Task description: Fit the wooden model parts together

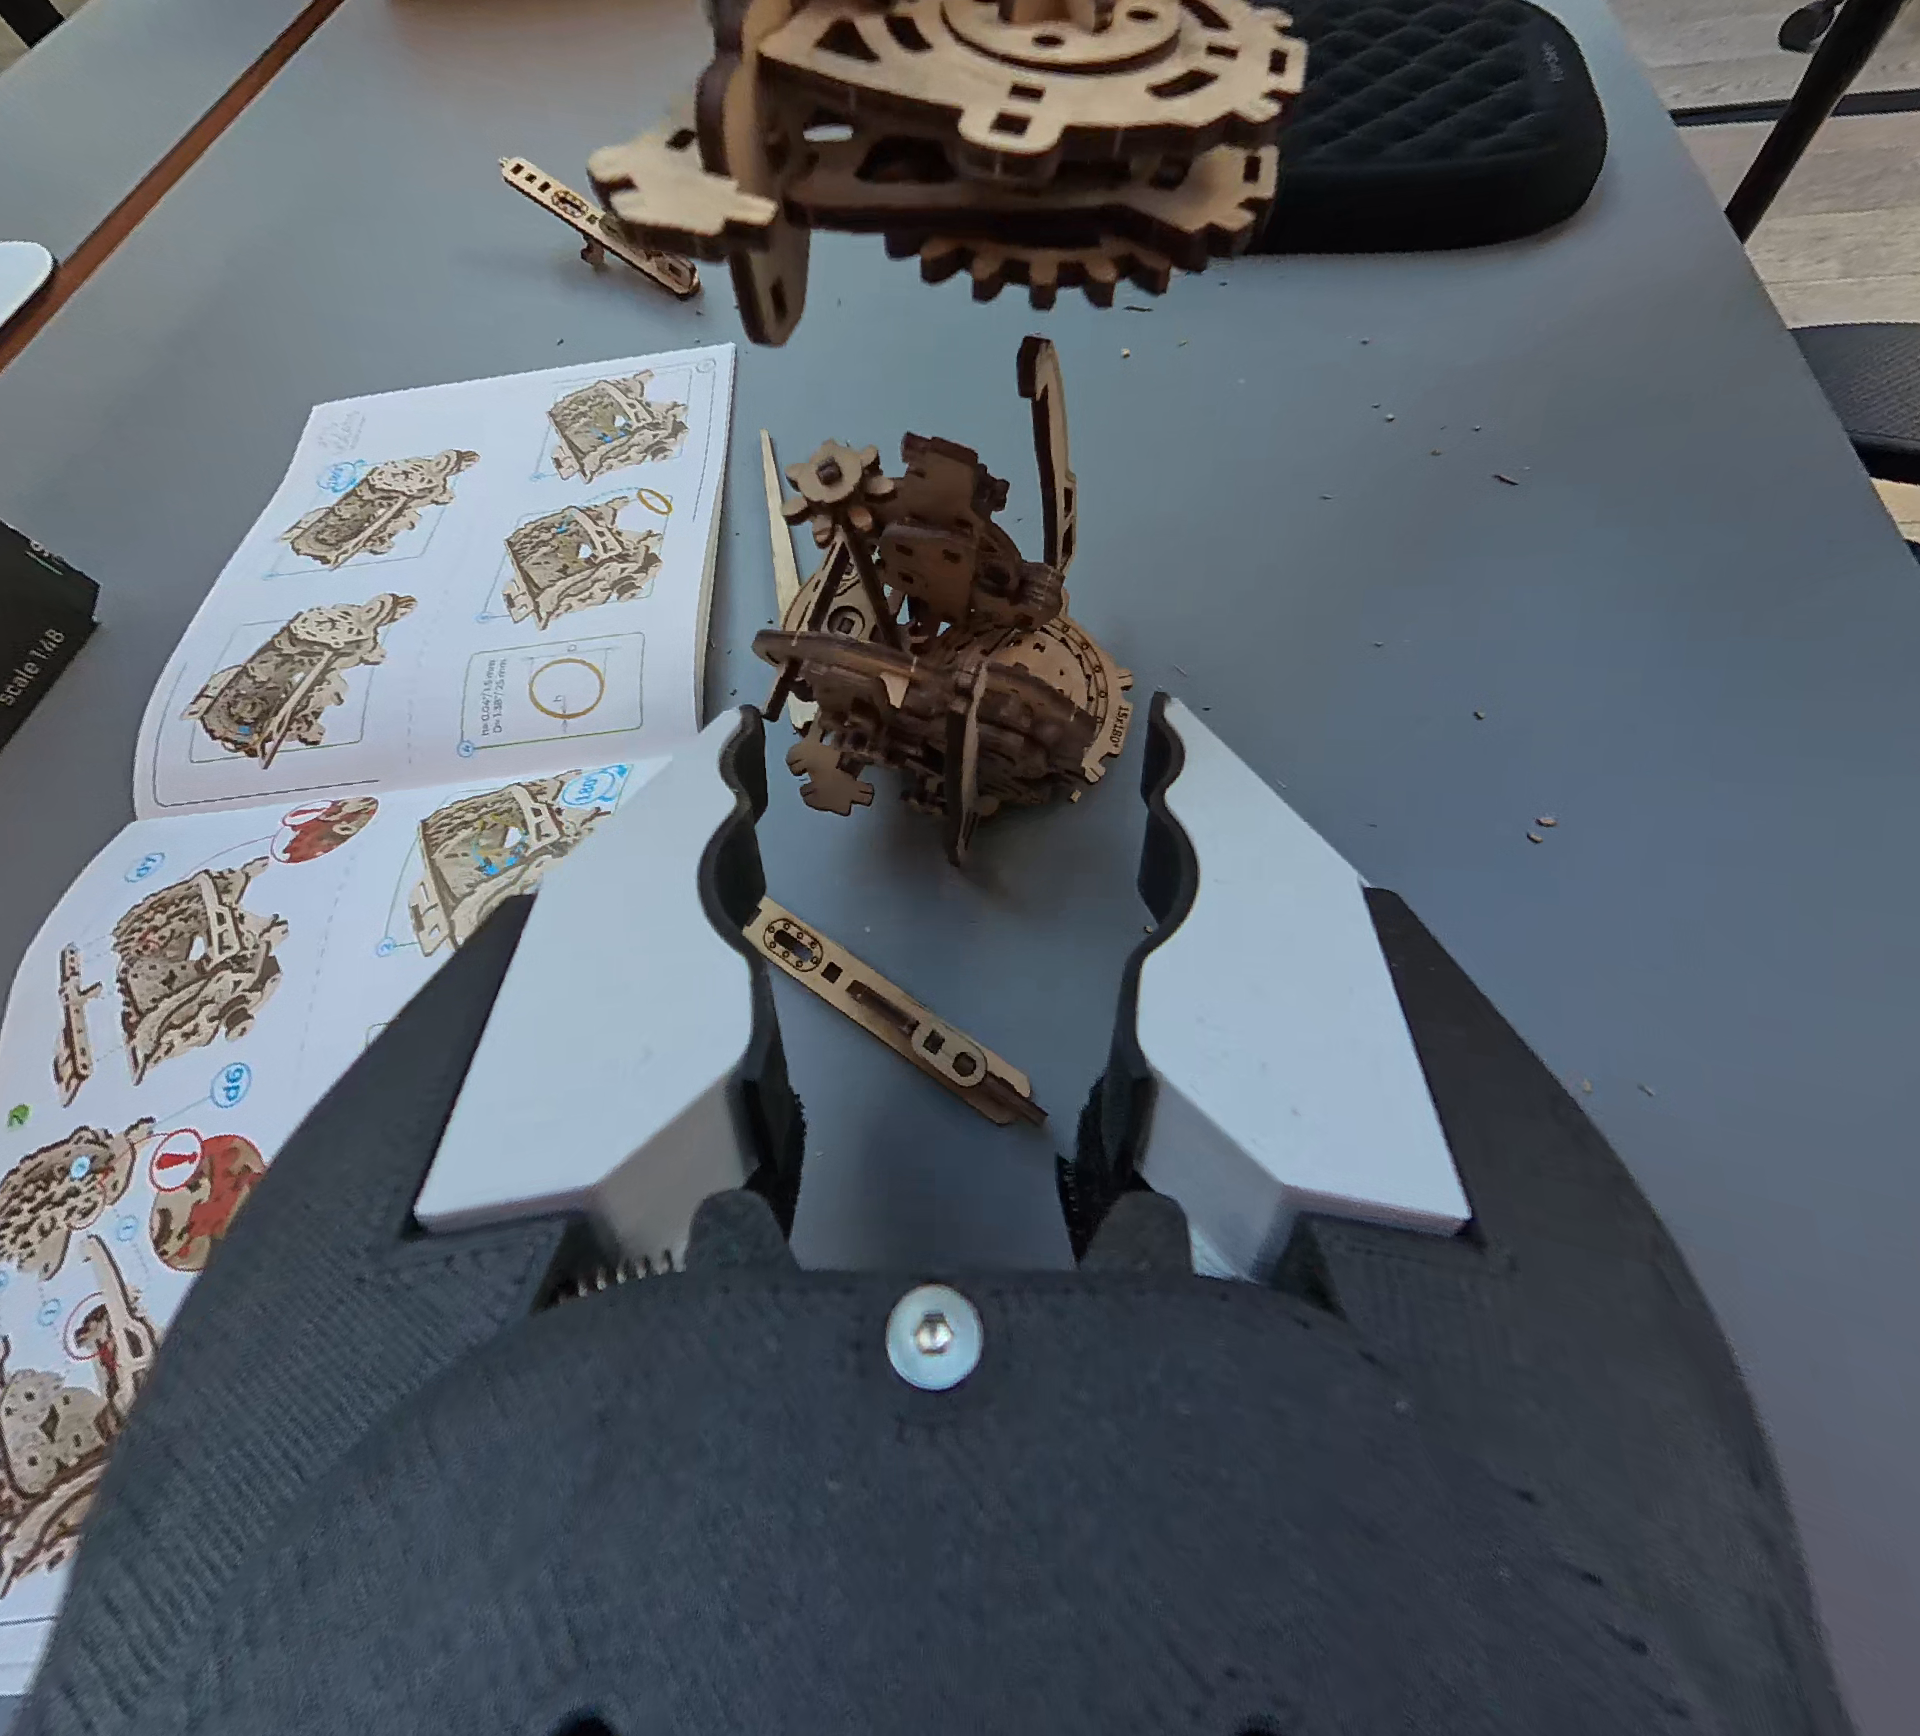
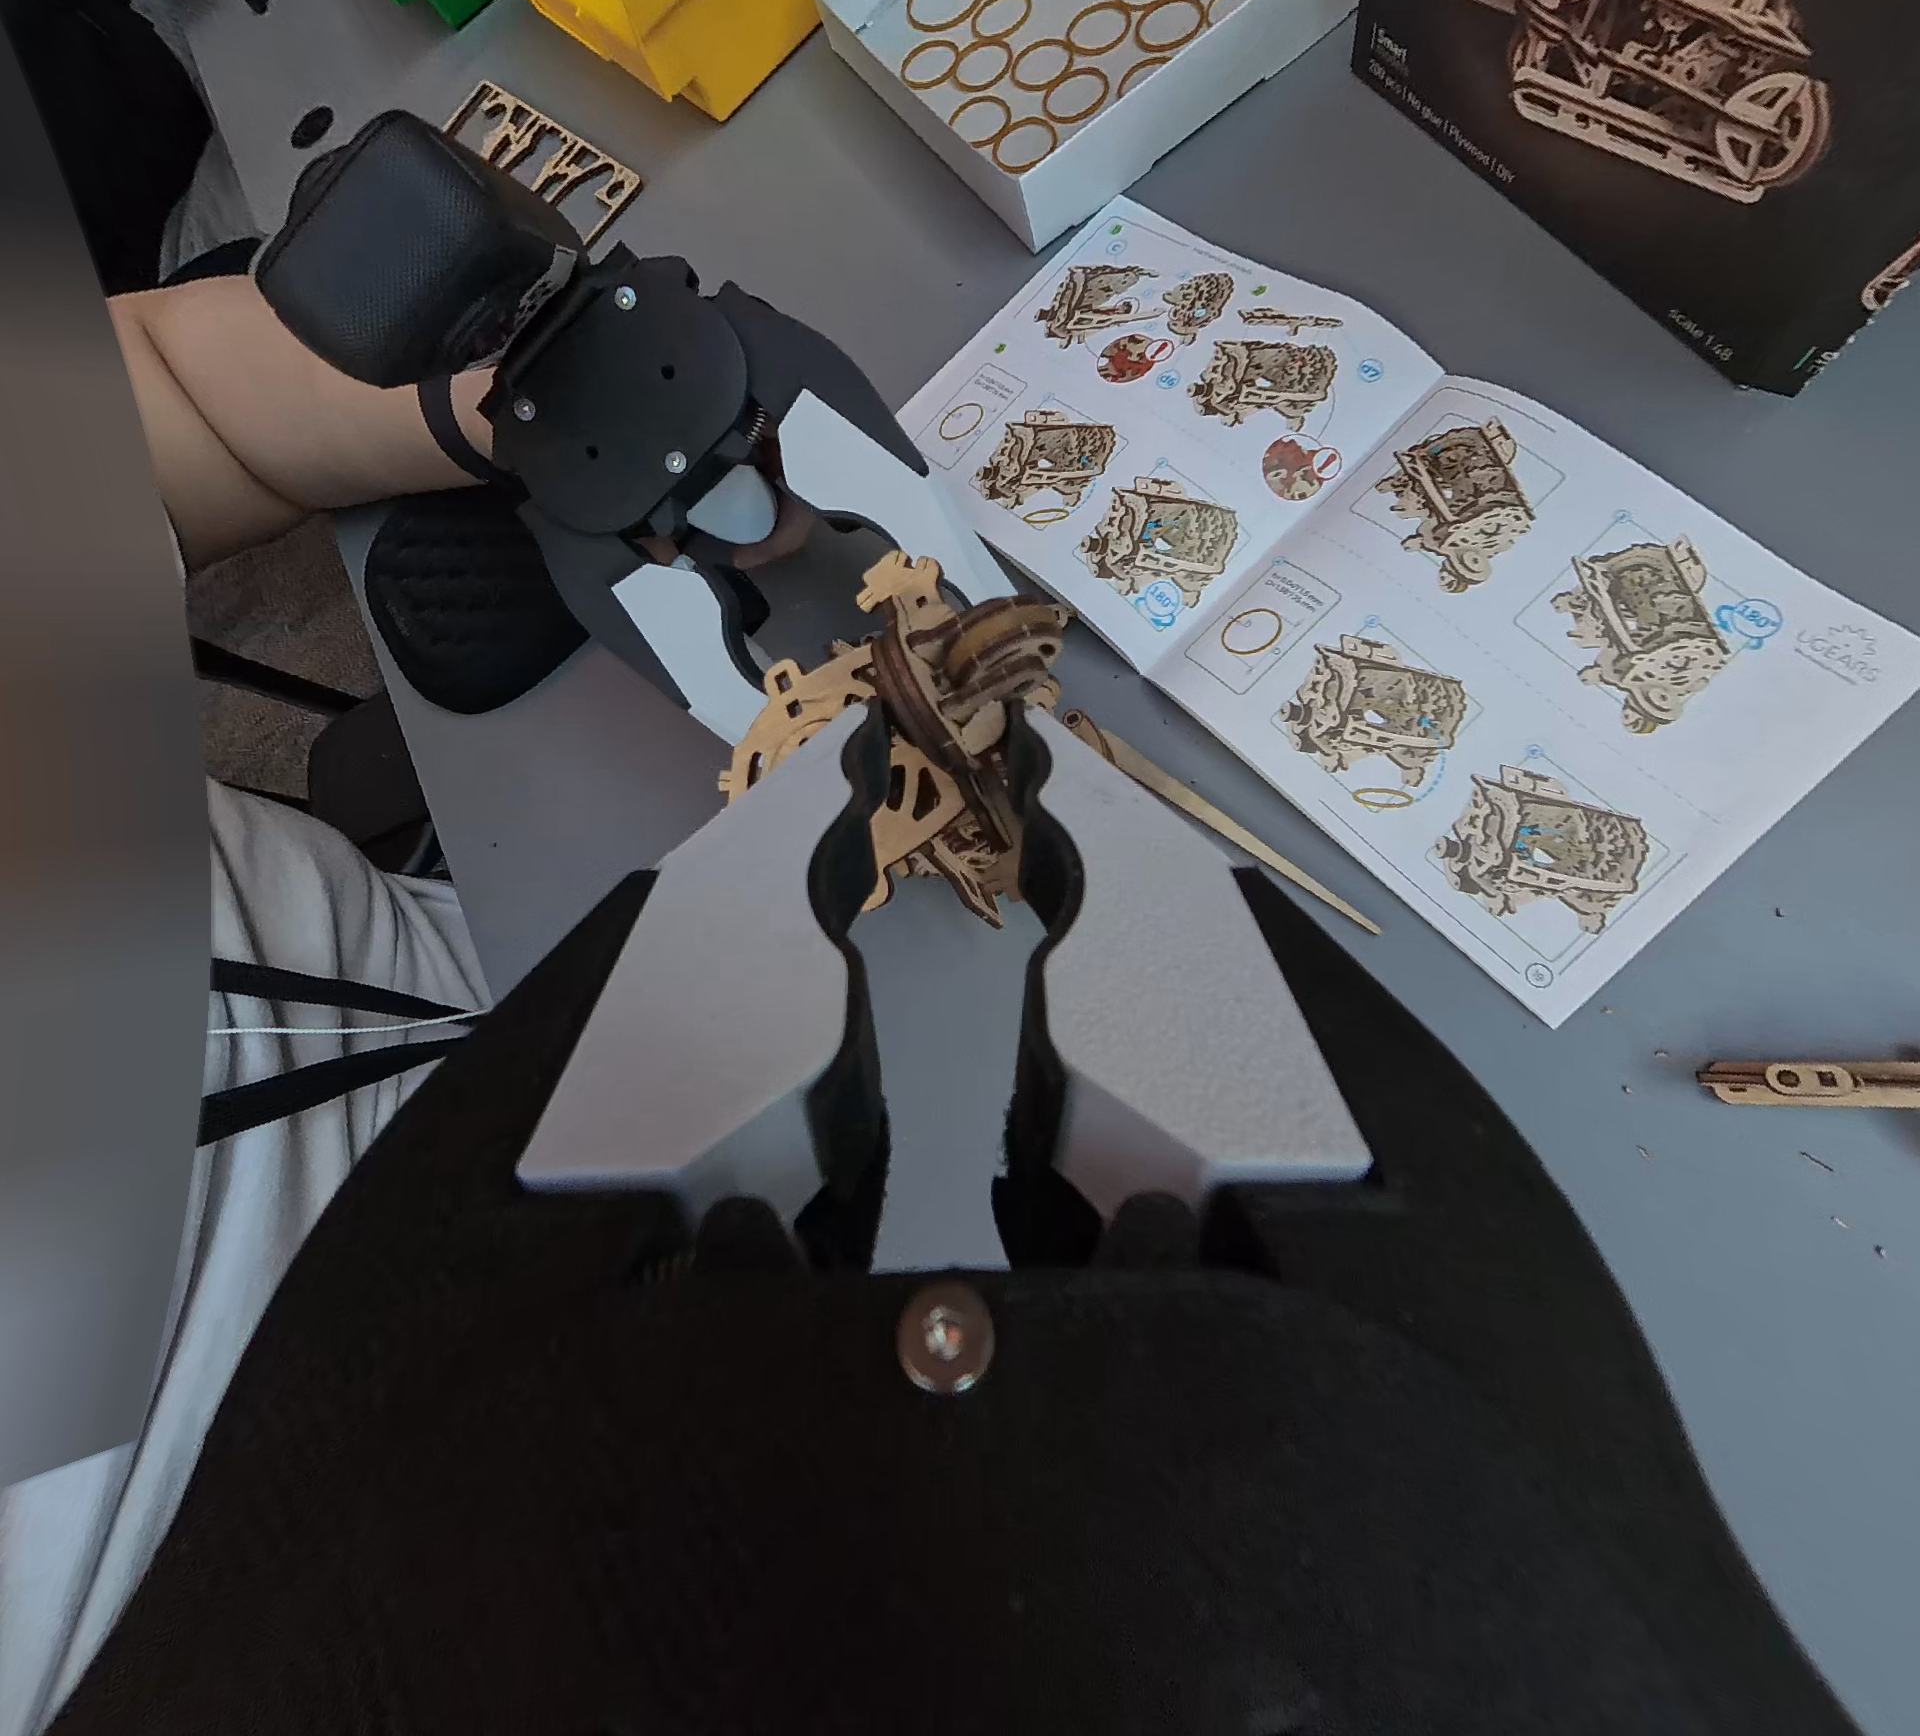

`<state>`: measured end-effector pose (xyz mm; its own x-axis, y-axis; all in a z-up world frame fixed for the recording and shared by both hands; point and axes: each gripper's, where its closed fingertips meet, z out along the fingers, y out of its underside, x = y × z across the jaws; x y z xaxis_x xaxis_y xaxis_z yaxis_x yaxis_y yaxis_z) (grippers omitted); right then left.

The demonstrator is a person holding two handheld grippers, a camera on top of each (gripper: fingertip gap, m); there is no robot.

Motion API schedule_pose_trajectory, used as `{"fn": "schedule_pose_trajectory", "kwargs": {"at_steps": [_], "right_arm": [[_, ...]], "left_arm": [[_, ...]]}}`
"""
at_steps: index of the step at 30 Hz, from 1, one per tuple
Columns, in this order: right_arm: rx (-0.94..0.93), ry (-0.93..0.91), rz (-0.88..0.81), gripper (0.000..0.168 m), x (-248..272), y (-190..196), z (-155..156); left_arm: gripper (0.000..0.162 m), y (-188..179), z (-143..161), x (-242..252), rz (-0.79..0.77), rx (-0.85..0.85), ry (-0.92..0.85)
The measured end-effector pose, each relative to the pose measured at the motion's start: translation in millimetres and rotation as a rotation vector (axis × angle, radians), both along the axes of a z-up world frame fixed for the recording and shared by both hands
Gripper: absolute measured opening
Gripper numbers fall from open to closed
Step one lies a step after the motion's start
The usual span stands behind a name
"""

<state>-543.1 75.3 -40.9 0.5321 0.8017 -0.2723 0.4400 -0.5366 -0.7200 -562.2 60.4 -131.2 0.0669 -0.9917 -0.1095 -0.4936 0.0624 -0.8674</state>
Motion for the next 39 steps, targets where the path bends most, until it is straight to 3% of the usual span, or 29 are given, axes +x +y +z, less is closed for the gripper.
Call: {"fn": "schedule_pose_trajectory", "kwargs": {"at_steps": [3,11,17,22,26,39], "right_arm": [[-0.001,-0.03,0.008,0.021,2,-1,0],[0.015,-0.104,0.005,0.021,1,-9,-8],[0.047,-0.049,-0.038,0.021,5,-13,-10],[0.018,0.107,-0.079,0.021,-1,-20,8],[0.11,-0.015,-0.076,0.021,7,-12,-6],[0.106,0.023,-0.075,0.021,-2,-7,-3]], "left_arm": [[0.061,2,3,1,0.004,0.046,-0.018],[0.06,-3,13,7,0.005,0.178,-0.034],[0.059,-6,14,7,-0.001,0.242,-0.02],[0.059,-6,14,7,0.001,0.225,-0.031],[0.059,-6,14,8,-0.001,0.199,-0.041],[0.06,-4,12,6,-0.002,0.179,-0.046]]}}
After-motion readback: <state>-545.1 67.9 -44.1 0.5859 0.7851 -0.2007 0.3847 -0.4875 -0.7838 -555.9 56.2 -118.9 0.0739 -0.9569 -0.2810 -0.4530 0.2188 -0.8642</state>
